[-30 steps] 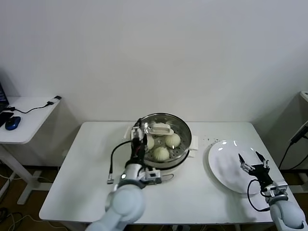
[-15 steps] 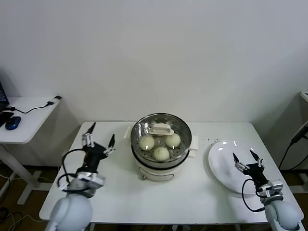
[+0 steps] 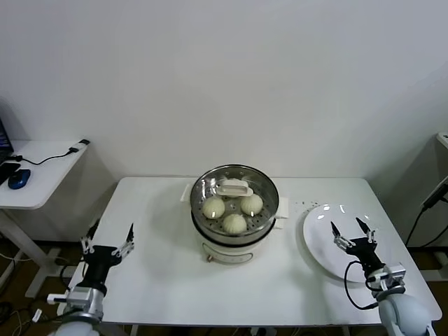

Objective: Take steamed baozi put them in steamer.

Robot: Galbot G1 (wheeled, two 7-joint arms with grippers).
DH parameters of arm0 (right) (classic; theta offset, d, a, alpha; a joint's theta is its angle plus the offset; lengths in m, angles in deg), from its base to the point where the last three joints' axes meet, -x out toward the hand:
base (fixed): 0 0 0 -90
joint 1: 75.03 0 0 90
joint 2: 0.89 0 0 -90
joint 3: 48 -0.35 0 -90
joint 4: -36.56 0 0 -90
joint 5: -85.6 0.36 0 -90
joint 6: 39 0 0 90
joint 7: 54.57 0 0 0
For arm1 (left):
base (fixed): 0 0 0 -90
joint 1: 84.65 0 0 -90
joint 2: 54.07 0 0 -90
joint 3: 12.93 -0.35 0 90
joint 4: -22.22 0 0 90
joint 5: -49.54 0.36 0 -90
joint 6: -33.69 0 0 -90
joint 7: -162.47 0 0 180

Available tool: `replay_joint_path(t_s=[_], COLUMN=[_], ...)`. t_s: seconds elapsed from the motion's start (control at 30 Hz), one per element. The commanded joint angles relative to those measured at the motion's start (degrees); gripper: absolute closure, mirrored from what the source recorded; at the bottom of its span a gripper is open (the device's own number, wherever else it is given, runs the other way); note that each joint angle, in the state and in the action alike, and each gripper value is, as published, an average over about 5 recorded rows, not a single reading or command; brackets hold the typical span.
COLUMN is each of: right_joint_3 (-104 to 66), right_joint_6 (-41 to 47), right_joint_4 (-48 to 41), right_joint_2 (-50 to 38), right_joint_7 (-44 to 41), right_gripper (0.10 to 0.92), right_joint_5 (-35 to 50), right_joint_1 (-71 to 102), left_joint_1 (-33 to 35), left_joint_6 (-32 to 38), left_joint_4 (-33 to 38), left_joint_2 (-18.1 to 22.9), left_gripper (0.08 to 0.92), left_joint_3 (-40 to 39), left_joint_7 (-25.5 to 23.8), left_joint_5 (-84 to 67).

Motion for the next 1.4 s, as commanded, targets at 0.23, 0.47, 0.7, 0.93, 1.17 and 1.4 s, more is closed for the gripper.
replay_joint_path(t_s=[0.23,0.47,0.7,0.93,1.17,1.4], right_joint_3=[-1.05,-1.33,-1.21,-1.45,-1.59,-2.00], right_joint_6=[-0.08,-0.35,-0.22,-0.25,-0.12,-0.04], right_joint_4=[2.37,2.17,2.38,2.46,2.84,3.11], right_joint_2=[0.12,0.09,0.38,0.55,0.82,0.35], right_joint_7=[0.60,0.72,0.60,-0.05,-0.05,-0.05], right_gripper=[0.203,0.203,0.203,0.203,0.203,0.203], right_joint_5=[0.95,0.95,0.83,0.53,0.61,0.87], right_joint_1=[1.70,1.56,1.74,2.32,2.77,3.21], left_joint_1=[4.38,4.22,4.66,5.15,5.38,5.82], left_joint_6=[4.24,3.86,3.89,3.93,3.89,4.04], left_joint_4=[-1.98,-1.28,-0.45,0.26,0.84,1.16], left_joint_2=[3.77,3.75,4.05,4.19,4.20,4.17], left_gripper=[0.177,0.177,0.177,0.177,0.177,0.177], left_joint_3=[5.45,4.45,3.50,2.90,2.58,2.31], left_joint_7=[-2.06,-2.38,-2.36,-2.27,-2.22,-2.29], left_joint_5=[-6.67,-5.25,-4.31,-3.98,-4.03,-3.97])
